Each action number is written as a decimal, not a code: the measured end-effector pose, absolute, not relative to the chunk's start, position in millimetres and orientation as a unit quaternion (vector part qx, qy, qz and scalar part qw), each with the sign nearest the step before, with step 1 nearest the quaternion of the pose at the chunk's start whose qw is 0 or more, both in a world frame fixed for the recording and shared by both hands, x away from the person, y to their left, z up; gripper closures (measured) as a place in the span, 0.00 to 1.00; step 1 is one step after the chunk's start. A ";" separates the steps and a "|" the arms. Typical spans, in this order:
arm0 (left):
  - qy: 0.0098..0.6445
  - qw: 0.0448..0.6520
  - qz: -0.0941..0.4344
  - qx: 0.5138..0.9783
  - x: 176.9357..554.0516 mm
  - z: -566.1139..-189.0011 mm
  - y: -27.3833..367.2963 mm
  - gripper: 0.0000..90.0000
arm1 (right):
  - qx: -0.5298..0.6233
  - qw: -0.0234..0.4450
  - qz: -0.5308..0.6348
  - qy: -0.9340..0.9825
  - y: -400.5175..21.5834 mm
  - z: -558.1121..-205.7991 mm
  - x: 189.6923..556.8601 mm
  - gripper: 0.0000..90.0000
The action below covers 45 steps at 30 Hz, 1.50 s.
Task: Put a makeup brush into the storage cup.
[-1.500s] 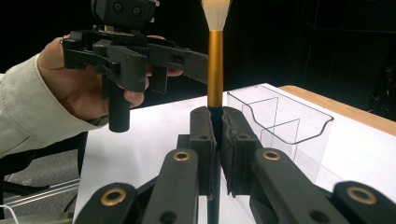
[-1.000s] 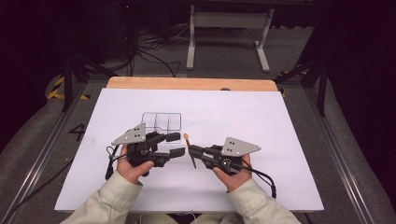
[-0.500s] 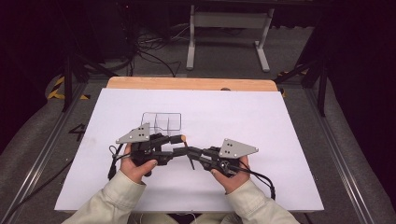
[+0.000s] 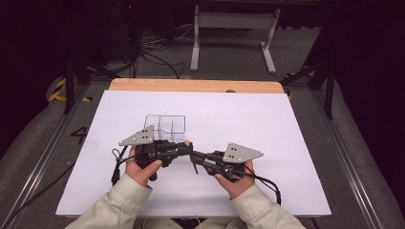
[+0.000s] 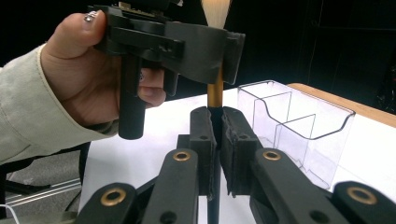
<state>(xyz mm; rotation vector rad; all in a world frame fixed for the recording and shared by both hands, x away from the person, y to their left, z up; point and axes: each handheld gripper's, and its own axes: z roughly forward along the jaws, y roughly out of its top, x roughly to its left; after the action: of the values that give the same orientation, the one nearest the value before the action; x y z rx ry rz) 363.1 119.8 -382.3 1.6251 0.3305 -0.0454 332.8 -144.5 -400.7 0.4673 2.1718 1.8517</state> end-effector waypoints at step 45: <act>0.184 0.629 0.099 0.749 388.4 -324.4 165.5 0.93 | 0.217 0.183 0.637 0.717 -185.2 -385.3 335.1 0.46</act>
<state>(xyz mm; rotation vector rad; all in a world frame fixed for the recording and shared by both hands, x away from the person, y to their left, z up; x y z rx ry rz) 388.4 165.5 -324.4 1.7153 0.4211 0.2260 335.1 -185.2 -385.3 0.6130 2.0227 1.7965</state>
